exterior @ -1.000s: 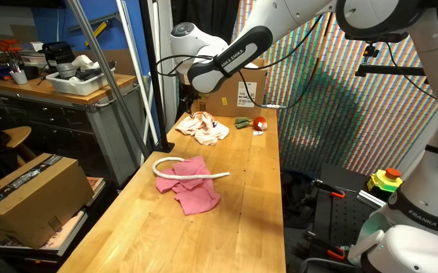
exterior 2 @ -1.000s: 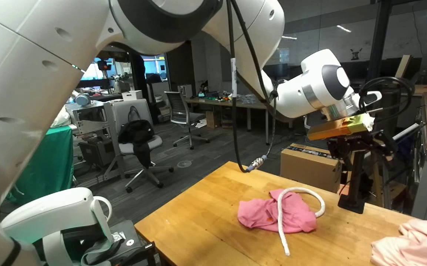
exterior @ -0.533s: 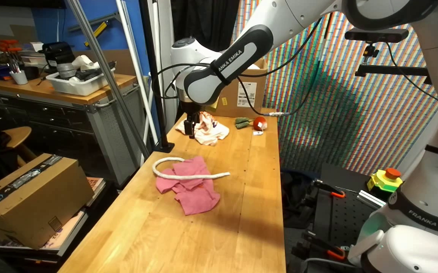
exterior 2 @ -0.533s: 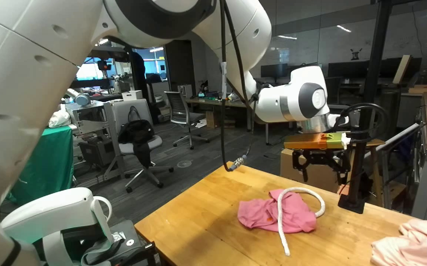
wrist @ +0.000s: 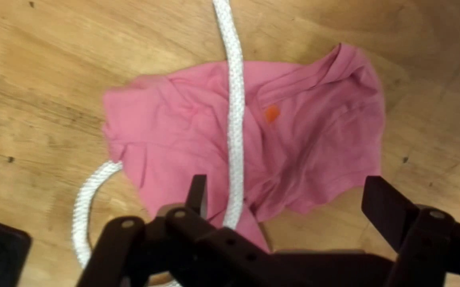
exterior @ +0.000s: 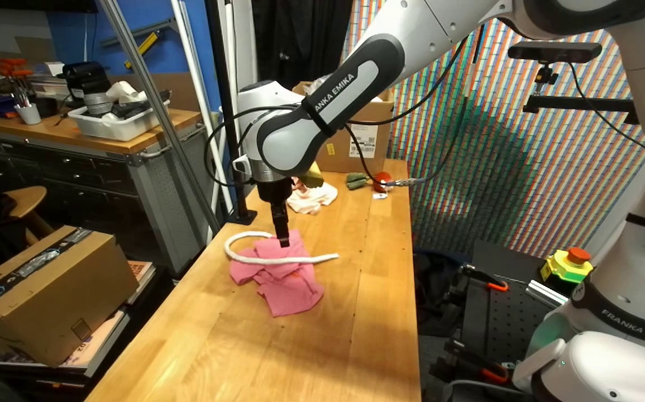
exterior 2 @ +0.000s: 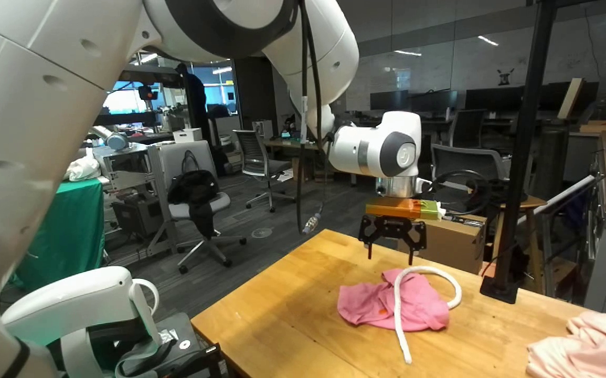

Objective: Move all the objects in the middle of the table to the right

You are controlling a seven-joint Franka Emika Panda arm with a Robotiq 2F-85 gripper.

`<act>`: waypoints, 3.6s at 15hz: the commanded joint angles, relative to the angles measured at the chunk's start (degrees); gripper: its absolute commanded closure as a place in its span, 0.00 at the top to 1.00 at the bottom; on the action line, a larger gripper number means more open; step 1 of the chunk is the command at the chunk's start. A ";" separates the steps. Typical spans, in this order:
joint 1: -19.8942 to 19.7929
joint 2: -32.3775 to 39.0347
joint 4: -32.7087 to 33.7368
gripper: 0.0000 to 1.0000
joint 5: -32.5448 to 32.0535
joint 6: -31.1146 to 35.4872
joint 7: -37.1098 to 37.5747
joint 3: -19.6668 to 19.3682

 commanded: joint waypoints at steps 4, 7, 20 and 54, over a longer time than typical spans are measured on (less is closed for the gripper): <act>3.16 -0.39 -2.90 1.00 -2.40 2.09 1.80 -1.98; 5.55 1.19 -2.72 1.00 -5.13 7.59 8.73 -5.02; 14.89 7.45 -1.05 1.00 -12.71 15.21 28.69 -13.24; 11.96 13.99 6.83 0.42 -9.55 13.61 26.64 -11.61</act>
